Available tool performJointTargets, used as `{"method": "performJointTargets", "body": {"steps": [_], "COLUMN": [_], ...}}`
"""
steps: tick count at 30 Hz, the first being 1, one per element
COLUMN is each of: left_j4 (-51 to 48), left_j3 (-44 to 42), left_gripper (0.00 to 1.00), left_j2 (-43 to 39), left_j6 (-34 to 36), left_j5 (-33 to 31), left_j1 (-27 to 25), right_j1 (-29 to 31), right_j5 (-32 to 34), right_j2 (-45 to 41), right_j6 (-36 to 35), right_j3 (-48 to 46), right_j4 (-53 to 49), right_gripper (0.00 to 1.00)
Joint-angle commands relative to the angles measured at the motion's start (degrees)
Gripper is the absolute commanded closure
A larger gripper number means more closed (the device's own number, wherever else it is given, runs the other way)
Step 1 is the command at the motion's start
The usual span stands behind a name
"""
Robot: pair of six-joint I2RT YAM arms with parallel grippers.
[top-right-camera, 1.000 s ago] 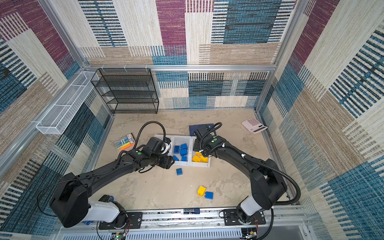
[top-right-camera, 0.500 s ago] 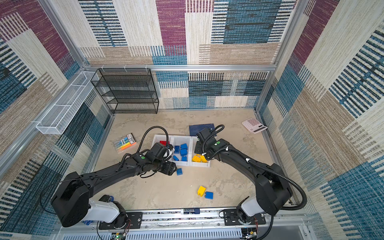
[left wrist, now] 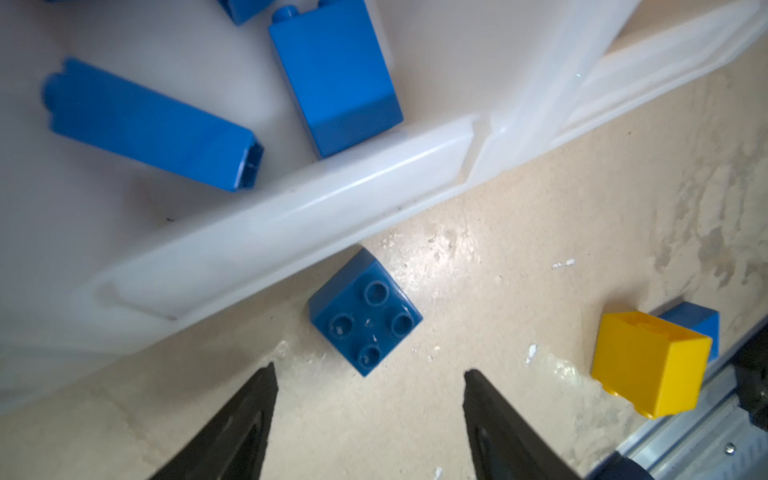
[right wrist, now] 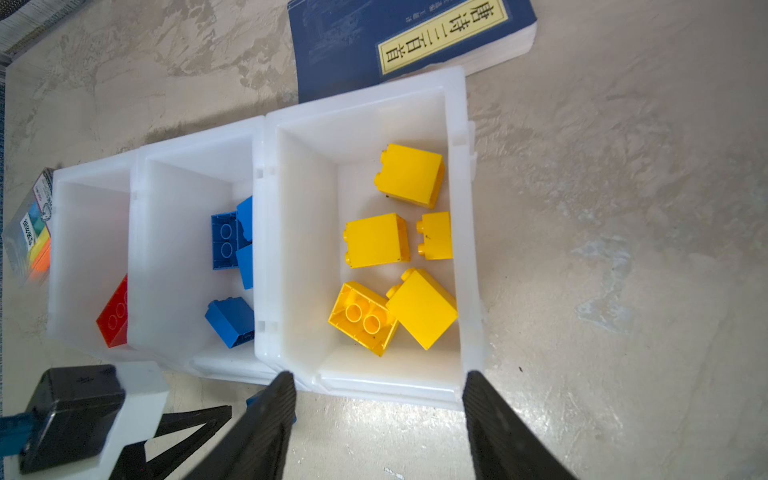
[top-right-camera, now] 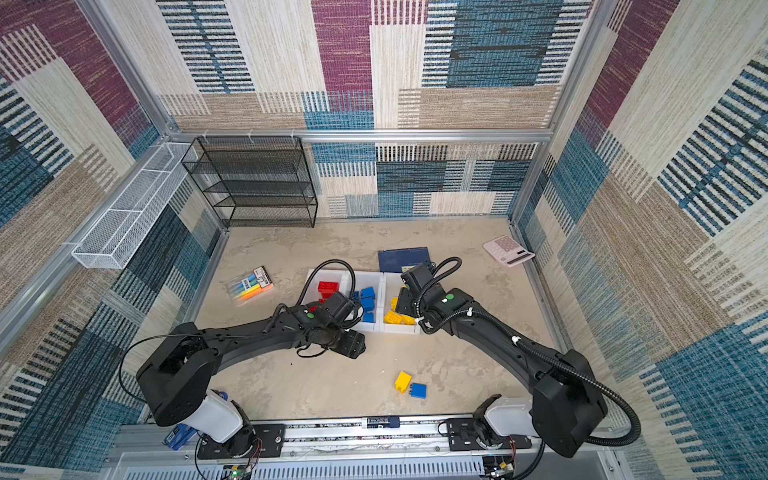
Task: Sort the legos into containers by color
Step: 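Lower the left gripper to the blue 2x2 brick beside the bins, then close the left gripper on the blue brick and drop it into the middle bin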
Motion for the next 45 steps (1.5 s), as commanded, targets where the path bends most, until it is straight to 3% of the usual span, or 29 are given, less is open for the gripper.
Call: {"method": "performJointTargets", "body": {"steps": [1, 13, 27, 38, 45], "left_j4": [-0.5, -1.5, -0.3, -3.1, -5.5], "left_j3": [1.6, 5.6, 4.4, 3.6, 11.3], "left_gripper": [0.26, 0.32, 0.55, 0.58, 0.58], "left_j2": [1.9, 7.3, 7.7, 2.1, -0.6], "left_j6": [-1.5, -0.5, 2.7, 4.1, 8.5], "left_j5": [-2.1, -5.4, -3.3, -0.2, -0.6], "left_j1": [-0.3, -1.3, -2.6, -4.0, -0.5], "right_j1": [0.1, 0.1, 0.1, 0.1, 0.1], "right_j5": [0.2, -0.5, -1.0, -0.7, -0.5], "right_j2": [-0.8, -1.4, -0.6, -1.7, -2.2], "right_j6": [0.9, 0.9, 0.8, 0.9, 1.0], "right_j3": [-0.7, -1.8, -2.1, -2.7, -2.6], "right_j4": [0.7, 1.2, 1.9, 1.5, 0.9], "right_gripper": [0.33, 0.32, 0.33, 0.33, 0.33]}}
